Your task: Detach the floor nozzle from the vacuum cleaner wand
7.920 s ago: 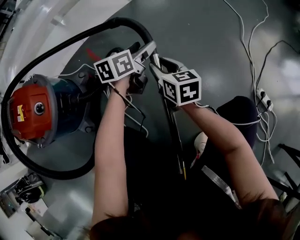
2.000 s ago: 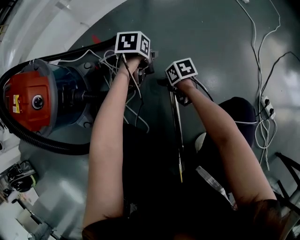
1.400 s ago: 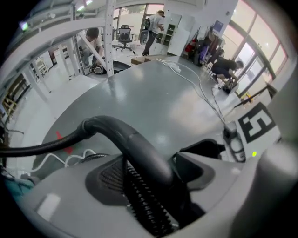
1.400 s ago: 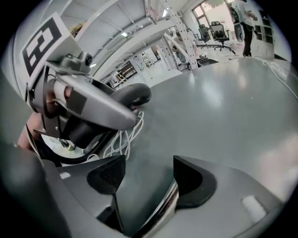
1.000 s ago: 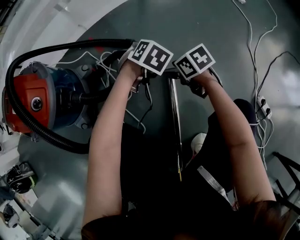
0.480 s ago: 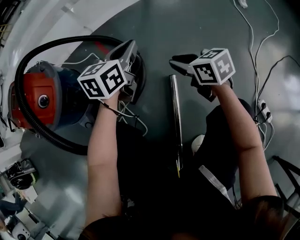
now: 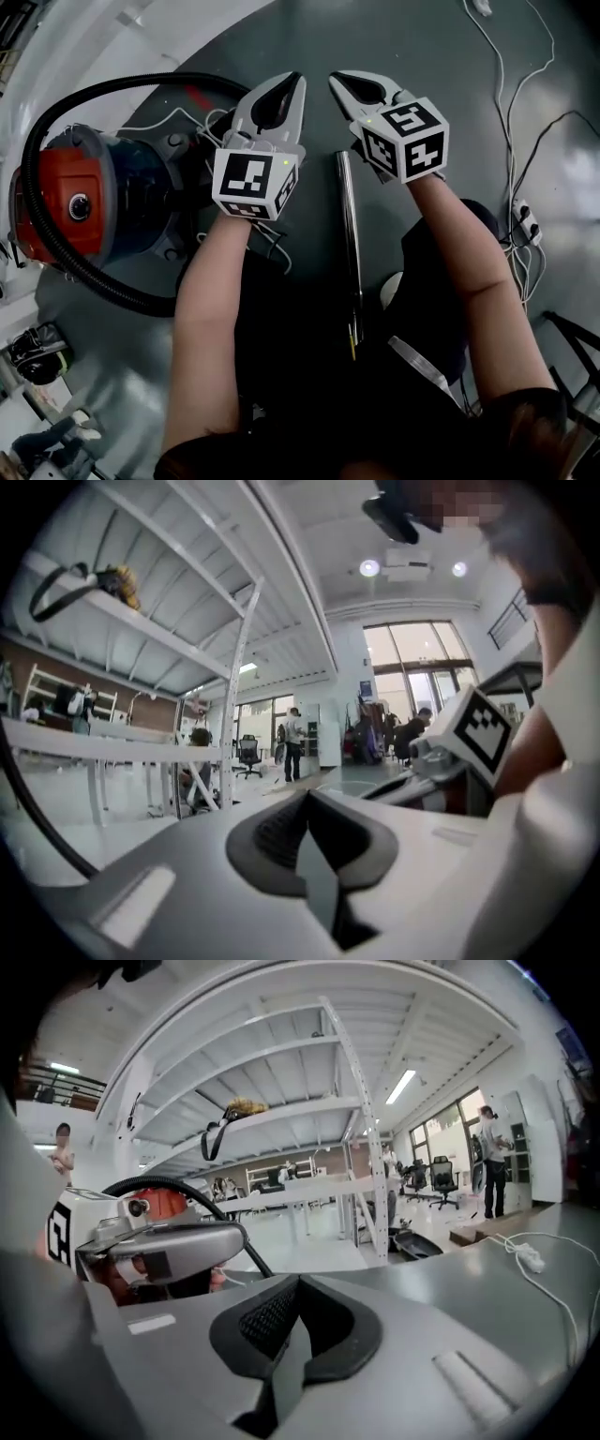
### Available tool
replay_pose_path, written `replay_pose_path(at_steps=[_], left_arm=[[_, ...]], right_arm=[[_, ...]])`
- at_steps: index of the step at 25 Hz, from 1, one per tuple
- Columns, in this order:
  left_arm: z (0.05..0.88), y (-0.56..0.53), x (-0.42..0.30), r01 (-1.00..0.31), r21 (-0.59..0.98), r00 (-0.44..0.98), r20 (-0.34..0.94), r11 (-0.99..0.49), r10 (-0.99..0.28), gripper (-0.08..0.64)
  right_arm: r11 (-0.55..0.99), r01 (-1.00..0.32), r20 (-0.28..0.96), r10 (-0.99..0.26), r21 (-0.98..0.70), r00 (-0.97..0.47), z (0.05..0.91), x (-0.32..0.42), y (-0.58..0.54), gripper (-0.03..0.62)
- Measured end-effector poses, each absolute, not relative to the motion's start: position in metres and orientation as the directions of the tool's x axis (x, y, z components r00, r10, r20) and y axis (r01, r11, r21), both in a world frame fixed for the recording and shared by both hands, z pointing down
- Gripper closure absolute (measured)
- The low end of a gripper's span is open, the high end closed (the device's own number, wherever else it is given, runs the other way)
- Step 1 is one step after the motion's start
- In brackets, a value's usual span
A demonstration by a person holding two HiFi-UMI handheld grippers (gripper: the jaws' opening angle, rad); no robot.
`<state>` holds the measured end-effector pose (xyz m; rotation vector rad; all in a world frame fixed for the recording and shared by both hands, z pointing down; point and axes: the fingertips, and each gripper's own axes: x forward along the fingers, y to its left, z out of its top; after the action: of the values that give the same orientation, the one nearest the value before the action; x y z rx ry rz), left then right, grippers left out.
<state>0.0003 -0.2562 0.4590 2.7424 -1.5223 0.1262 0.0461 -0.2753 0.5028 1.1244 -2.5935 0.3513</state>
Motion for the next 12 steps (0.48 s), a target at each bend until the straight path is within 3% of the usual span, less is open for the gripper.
replay_pose_path(at_steps=[3,8,12], left_arm=[[0.457,-0.258,0.003,-0.851,-0.103,0.51,0.065,-0.514,-0.858,0.549],[0.462,-0.268,-0.005,-0.876,-0.03,0.476,0.114,-0.482,-0.872,0.549],[0.467,-0.273,-0.014,-0.894,0.017,0.447,0.116,-0.448,-0.887,0.549]], right_arm=[[0.657,-0.752,0.306,-0.705,-0.058,-0.64,0.491,0.04,-0.279,0.595],[0.654,-0.756,0.299,-0.715,-0.033,-0.632,0.495,0.038,-0.279,0.595],[0.631,-0.774,0.209,-0.751,-0.05,-0.626,0.479,0.041,-0.28,0.595]])
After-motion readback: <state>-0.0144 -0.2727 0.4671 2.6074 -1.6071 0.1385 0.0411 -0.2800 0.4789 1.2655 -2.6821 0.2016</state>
